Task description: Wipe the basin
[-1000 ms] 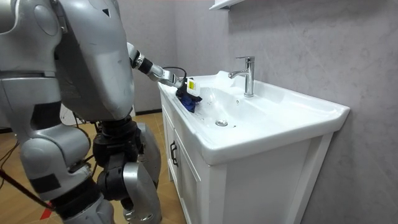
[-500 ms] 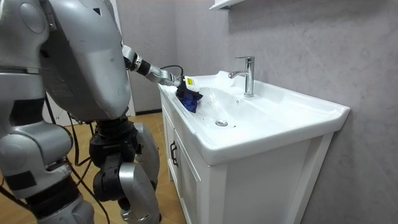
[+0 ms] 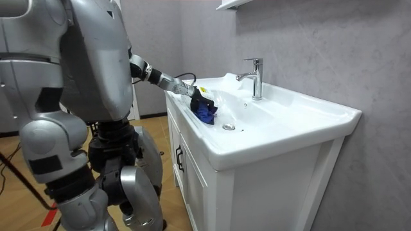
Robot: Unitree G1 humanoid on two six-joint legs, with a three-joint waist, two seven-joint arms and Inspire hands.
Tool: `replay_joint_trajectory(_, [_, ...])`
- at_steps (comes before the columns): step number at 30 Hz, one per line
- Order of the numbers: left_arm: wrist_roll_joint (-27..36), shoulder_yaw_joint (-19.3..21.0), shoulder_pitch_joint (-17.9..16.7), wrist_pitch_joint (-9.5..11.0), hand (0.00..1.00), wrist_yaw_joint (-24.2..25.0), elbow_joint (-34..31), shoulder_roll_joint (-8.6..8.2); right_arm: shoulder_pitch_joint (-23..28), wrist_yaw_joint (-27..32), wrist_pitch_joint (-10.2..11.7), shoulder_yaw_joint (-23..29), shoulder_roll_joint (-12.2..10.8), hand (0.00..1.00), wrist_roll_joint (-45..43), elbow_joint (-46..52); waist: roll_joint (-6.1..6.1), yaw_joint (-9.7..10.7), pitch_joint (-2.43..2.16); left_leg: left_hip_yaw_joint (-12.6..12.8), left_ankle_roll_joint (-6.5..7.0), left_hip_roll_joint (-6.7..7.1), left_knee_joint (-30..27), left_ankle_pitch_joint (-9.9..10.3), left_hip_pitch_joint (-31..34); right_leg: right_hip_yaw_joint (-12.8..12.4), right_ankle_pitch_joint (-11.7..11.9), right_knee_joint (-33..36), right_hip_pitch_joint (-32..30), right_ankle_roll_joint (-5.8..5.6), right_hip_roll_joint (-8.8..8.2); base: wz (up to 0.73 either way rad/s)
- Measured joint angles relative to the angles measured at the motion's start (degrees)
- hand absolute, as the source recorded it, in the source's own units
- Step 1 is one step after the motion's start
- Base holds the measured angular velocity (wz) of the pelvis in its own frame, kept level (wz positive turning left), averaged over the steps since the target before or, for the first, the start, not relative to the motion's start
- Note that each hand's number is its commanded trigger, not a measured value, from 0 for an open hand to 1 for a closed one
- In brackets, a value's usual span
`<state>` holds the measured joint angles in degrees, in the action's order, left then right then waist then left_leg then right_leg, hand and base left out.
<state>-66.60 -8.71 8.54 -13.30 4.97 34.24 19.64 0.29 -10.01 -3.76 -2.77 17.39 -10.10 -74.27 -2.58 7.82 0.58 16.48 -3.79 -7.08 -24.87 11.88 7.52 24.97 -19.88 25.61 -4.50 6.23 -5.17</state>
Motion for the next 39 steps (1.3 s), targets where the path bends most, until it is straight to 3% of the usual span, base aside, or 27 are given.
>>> replay_joint_trajectory(7, [3.4,-2.4,4.8,0.0,1.00,1.0,2.6,-1.33,-0.3,0.2,-0.1,-0.9,-0.1,0.00,0.5,-1.5,0.23,1.7,0.27,2.1,0.01,-0.11,0.2,0.0,0.8,-0.1,0.0,0.5,-1.6,-0.05,-0.36,-0.01])
replay_joint_trajectory(11, [4.1,-4.2,9.8,0.0,1.00,1.6,6.7,-1.60,-0.4,0.4,-1.0,-2.3,-0.4,0.00,1.0,-2.0,0.89,1.8,0.86,3.1,0.05,-0.12,0.1,0.0,1.6,-0.6,0.0,1.9,-2.9,-0.07,-0.81,-0.03])
replay_joint_trajectory(18, [6.5,-4.5,13.7,0.0,1.00,1.4,12.0,-2.05,-0.3,0.6,-1.4,-2.8,-1.4,0.00,1.0,-1.9,0.71,2.9,0.94,5.4,0.77,-0.40,-0.7,0.4,2.0,-2.3,0.3,2.5,-4.7,-0.25,-0.77,-0.11])
replay_joint_trajectory(26, [22.5,-2.8,16.4,0.2,1.00,0.1,15.1,-2.20,-1.5,1.9,-2.1,-2.8,-1.7,0.00,3.6,-1.4,0.70,3.1,0.92,6.1,1.28,-0.38,-0.7,0.7,2.1,-3.9,0.6,3.3,-6.0,-0.47,-0.94,-0.10])
replay_joint_trajectory(33, [35.2,-0.2,17.9,4.3,1.00,0.1,14.5,-4.30,-1.4,2.8,-2.1,-5.3,-2.0,0.00,4.4,-1.0,1.95,3.0,0.75,8.5,1.49,-0.89,-2.3,0.9,3.6,-4.2,0.5,4.7,-7.3,-0.57,-1.64,-0.01])
replay_joint_trajectory(37, [35.5,-0.3,18.0,7.2,1.00,-1.4,13.8,-5.72,-1.7,2.7,-1.8,-5.6,-2.5,0.00,3.8,-0.5,3.05,3.0,1.12,8.4,2.36,-1.24,-3.7,1.4,4.3,-4.0,0.4,5.1,-7.5,-0.81,-1.67,0.03])
replay_joint_trajectory(39, [34.6,-0.4,18.0,7.6,1.00,-2.2,13.9,-6.16,-2.1,2.3,-1.8,-5.7,-2.8,0.00,2.9,-0.8,3.17,3.1,1.13,7.9,2.56,-1.28,-4.4,1.5,4.7,-4.0,0.5,5.1,-7.6,-1.03,-1.67,0.06])
